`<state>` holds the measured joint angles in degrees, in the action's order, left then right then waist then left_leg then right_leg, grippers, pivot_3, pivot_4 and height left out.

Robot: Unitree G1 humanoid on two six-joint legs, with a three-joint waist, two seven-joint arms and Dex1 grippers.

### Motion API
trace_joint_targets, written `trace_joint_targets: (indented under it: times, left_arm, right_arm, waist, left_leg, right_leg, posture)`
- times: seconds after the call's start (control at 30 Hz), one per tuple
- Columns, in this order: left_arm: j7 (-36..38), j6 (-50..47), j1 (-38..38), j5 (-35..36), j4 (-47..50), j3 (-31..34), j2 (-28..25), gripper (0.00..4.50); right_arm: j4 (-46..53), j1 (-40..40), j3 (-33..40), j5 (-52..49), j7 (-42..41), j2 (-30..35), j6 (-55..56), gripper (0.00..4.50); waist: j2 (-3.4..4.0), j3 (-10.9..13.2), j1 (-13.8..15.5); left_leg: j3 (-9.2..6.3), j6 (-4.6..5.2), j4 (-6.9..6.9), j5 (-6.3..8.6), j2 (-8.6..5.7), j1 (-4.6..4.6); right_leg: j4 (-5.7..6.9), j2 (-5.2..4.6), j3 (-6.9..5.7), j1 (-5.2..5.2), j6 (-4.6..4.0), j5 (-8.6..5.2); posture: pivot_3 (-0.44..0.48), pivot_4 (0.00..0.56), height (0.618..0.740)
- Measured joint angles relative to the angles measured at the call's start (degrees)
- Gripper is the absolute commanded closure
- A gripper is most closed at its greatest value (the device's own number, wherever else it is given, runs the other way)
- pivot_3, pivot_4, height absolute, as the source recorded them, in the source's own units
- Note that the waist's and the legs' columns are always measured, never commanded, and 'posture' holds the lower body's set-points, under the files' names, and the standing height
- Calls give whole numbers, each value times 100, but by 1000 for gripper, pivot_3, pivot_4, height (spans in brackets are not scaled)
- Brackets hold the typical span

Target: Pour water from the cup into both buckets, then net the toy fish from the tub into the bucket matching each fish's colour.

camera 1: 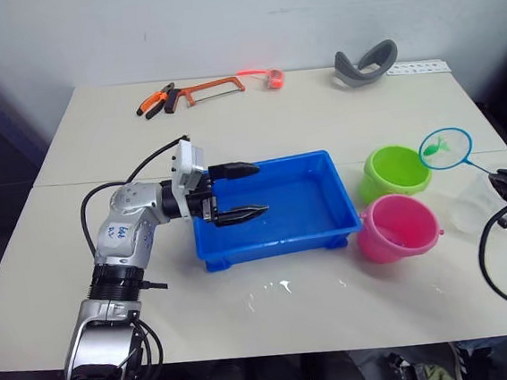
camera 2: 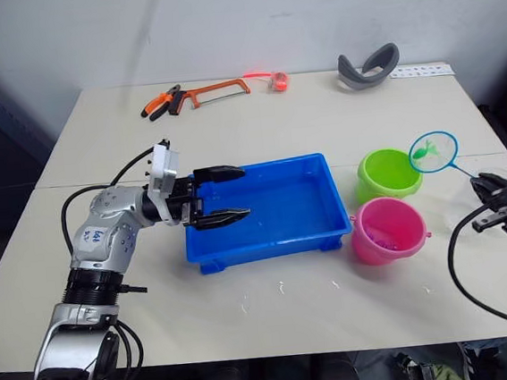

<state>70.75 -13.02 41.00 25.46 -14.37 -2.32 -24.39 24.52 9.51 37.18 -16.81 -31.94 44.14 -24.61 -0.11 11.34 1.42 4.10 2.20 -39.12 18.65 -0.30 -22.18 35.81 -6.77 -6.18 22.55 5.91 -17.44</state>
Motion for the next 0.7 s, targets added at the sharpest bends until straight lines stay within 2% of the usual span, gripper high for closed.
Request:
trace_joint_targets:
  times: [0.27,0.7]
  left_arm:
    - [8,-2,0,-8,-1,-9,15,78]
    - [0,-55,-125,-22,43,-55,25,78]
  right_arm:
    - [-468,213,-592,1443,25,368,1553,4500]
    - [-1377,77,-1357,4035,697,1592,4230,4500]
  waist:
    - [0,0,4]
    - [0,0,-2]
  left_leg:
    - [-1,-1,-1,0,0,0]
    - [-2,-4,-3,-2,3,1]
  right_leg:
    - [-1,0,1,0,0,0]
    - [-1,1,5,-2,0,0]
  posture:
    - [0,150,740]
    - [0,150,740]
